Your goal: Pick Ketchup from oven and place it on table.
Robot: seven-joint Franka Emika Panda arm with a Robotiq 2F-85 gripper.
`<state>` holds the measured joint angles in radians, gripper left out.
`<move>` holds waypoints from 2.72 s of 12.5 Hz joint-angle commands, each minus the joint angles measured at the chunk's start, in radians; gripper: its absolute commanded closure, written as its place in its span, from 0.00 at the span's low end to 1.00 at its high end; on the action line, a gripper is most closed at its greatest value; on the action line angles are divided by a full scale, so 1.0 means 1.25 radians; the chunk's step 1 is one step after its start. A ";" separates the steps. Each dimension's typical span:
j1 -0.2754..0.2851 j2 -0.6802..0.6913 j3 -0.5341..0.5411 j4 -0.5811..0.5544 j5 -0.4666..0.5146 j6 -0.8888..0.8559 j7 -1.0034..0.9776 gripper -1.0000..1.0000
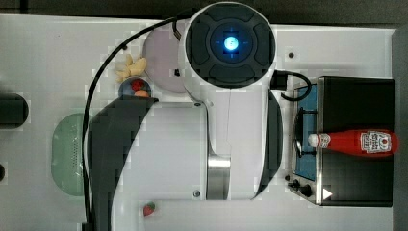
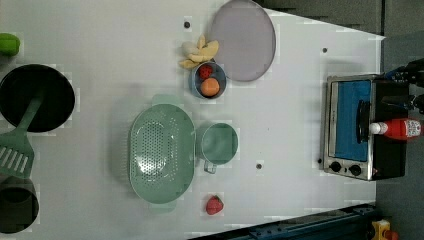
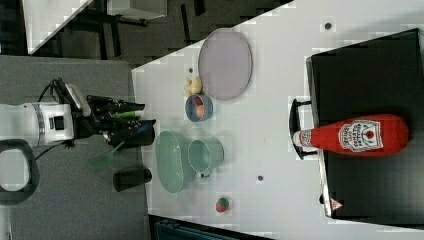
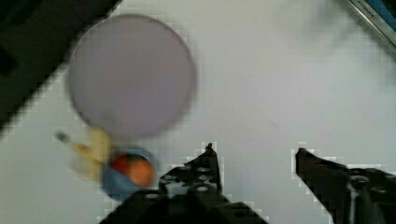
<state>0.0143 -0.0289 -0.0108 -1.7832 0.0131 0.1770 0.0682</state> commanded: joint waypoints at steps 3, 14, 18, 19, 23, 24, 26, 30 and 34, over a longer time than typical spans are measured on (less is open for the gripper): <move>-0.028 -0.296 -0.013 -0.142 -0.016 -0.171 -0.021 0.00; -0.057 -0.190 -0.286 -0.140 -0.017 -0.047 -0.021 0.00; -0.061 -0.086 -0.376 -0.140 -0.017 0.089 -0.021 0.00; -0.063 -0.055 -0.395 -0.140 -0.017 0.127 -0.021 0.00; -0.069 0.069 -0.474 -0.129 -0.016 0.274 -0.021 0.00; -0.072 0.098 -0.489 -0.125 -0.014 0.297 -0.021 0.00; -0.076 0.147 -0.505 -0.119 0.019 0.327 -0.021 0.00; -0.093 0.226 -0.515 -0.117 0.115 0.389 -0.020 0.00; -0.097 0.266 -0.515 -0.118 0.115 0.414 -0.020 0.00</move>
<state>-0.0843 0.3022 -0.6504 -1.9678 0.1604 0.6802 0.0681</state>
